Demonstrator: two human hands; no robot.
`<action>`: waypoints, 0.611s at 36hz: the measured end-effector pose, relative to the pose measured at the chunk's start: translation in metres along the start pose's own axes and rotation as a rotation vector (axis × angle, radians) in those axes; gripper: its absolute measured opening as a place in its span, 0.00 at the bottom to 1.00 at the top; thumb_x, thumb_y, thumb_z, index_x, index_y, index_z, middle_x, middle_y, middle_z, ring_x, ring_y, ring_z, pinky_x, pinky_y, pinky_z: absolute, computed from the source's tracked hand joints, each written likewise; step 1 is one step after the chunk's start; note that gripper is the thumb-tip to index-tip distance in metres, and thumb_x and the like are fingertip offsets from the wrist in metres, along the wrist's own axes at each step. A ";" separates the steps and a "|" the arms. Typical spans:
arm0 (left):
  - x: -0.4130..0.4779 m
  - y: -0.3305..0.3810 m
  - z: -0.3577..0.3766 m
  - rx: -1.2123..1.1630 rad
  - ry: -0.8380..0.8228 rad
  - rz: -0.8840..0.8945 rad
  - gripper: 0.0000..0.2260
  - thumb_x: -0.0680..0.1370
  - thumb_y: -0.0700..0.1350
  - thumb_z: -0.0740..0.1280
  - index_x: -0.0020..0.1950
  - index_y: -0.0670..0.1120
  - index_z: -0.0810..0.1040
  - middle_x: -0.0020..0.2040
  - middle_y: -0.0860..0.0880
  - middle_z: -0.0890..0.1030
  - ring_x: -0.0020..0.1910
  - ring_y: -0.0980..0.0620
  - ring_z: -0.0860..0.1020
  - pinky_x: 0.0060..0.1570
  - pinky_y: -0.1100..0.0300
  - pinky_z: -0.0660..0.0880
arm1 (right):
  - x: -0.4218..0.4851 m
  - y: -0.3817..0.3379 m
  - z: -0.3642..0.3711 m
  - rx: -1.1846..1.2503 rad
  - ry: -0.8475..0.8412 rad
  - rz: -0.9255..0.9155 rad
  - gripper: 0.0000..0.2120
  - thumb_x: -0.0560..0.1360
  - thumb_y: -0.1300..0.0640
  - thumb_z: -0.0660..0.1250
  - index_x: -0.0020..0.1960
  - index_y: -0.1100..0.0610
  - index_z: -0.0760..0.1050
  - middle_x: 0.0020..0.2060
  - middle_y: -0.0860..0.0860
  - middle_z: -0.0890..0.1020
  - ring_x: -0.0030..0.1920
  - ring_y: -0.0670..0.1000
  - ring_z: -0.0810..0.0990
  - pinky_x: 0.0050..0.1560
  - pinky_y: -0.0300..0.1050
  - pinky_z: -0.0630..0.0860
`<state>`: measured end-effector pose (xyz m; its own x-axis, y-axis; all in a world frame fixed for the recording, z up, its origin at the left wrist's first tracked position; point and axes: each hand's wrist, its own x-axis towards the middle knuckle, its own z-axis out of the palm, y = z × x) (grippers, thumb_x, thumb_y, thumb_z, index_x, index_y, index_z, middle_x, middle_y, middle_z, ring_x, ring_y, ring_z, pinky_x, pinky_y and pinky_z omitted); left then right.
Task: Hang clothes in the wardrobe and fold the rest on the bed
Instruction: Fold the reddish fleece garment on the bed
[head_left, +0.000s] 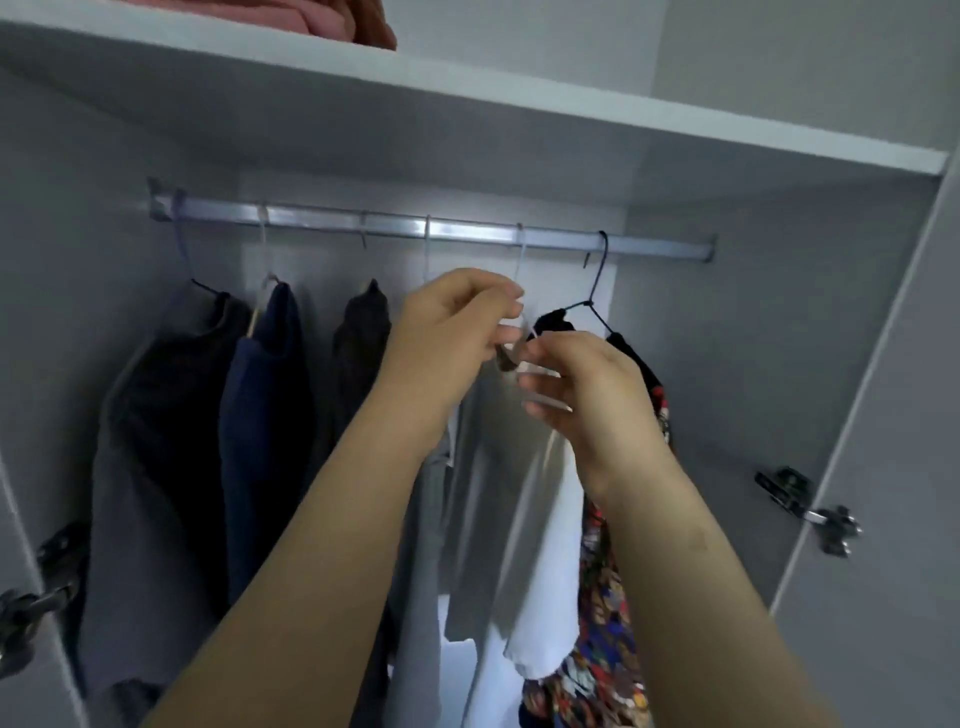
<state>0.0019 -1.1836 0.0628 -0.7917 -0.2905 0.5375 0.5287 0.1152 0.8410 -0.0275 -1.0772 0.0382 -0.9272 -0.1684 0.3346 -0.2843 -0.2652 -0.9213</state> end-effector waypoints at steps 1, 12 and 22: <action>-0.003 -0.002 0.010 -0.014 -0.031 -0.013 0.08 0.78 0.41 0.64 0.40 0.50 0.79 0.39 0.53 0.81 0.36 0.59 0.80 0.41 0.66 0.76 | -0.004 -0.001 -0.011 -0.011 0.037 0.005 0.04 0.76 0.61 0.62 0.43 0.58 0.75 0.39 0.51 0.79 0.38 0.48 0.76 0.37 0.39 0.71; -0.060 -0.016 0.150 -0.217 -0.383 -0.152 0.09 0.78 0.40 0.63 0.39 0.49 0.78 0.38 0.51 0.81 0.36 0.56 0.80 0.41 0.63 0.74 | -0.081 -0.023 -0.141 -0.128 0.461 0.020 0.07 0.75 0.62 0.61 0.40 0.56 0.74 0.37 0.51 0.78 0.37 0.50 0.75 0.36 0.39 0.69; -0.137 0.010 0.259 -0.244 -0.684 -0.116 0.09 0.78 0.42 0.63 0.40 0.51 0.78 0.37 0.56 0.81 0.35 0.60 0.81 0.46 0.58 0.75 | -0.175 -0.070 -0.248 -0.208 0.763 0.042 0.06 0.76 0.59 0.62 0.42 0.57 0.76 0.40 0.51 0.82 0.38 0.49 0.79 0.43 0.42 0.73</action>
<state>0.0362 -0.8962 0.0141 -0.8184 0.3792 0.4318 0.4198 -0.1184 0.8998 0.0944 -0.7936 -0.0054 -0.8280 0.5429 0.1401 -0.2157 -0.0778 -0.9734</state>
